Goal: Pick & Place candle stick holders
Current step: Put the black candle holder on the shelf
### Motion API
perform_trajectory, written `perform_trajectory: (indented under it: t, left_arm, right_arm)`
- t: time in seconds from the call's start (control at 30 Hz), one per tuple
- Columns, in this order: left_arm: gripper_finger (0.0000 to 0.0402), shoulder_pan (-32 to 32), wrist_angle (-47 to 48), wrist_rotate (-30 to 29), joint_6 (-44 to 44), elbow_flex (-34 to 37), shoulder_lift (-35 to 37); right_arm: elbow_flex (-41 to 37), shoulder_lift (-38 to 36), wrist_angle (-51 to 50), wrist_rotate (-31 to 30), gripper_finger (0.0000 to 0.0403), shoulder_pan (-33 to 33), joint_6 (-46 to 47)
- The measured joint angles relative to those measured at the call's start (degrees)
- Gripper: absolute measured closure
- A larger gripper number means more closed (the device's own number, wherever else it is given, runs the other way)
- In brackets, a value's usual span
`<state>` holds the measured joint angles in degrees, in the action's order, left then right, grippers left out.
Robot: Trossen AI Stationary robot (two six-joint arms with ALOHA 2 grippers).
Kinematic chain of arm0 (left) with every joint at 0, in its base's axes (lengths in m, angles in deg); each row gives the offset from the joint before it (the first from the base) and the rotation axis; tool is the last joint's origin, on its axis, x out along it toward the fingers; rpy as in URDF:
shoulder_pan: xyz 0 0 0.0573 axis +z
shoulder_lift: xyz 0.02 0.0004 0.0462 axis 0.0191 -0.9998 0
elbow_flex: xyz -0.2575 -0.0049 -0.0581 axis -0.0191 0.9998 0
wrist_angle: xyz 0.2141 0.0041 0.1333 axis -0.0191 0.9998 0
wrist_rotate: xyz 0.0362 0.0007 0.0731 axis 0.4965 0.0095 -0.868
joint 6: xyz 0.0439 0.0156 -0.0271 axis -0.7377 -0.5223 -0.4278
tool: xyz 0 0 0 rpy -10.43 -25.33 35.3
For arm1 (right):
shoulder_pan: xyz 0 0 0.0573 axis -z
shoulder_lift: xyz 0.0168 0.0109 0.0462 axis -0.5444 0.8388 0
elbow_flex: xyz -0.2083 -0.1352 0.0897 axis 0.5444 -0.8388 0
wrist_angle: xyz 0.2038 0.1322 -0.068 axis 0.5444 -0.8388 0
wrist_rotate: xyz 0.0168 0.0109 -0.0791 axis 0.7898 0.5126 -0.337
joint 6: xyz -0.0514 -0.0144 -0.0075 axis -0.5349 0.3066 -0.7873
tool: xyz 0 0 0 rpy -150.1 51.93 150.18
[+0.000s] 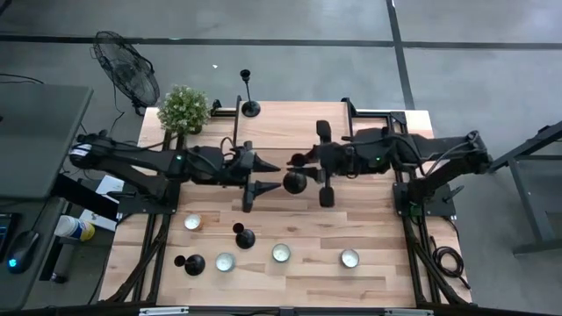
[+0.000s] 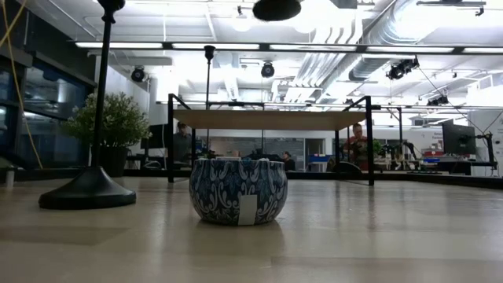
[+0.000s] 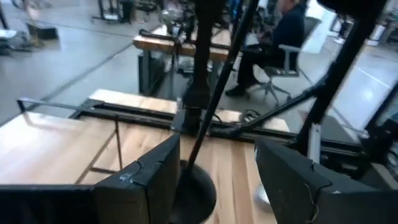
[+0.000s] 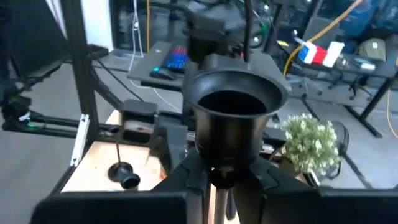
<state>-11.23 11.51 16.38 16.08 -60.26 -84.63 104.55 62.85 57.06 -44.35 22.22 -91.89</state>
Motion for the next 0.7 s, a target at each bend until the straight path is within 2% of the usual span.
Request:
perform_trajectory:
  t: [0.13,0.33,0.5,0.7]
  left_arm:
    - [0.0199,0.00,-5.99,-3.52,-1.28,-0.03,-2.56]
    - [0.0199,-0.02,-9.48,-11.08,-1.23,0.02,-4.74]
    - [0.0199,-0.02,-15.16,-13.33,-4.14,-0.38,-6.45]
    - [0.0200,-0.02,-12.14,-13.56,-7.74,-5.58,-9.57]
  right_arm:
    - [-1.07,0.03,2.24,-0.73,0.0381,1.20,2.40]
    - [-1.07,0.03,3.37,-4.72,0.0368,1.45,2.67]
    - [-1.07,0.58,3.64,-5.03,0.0367,1.50,2.72]
    - [-1.09,2.25,4.20,-5.23,0.0381,1.82,2.74]
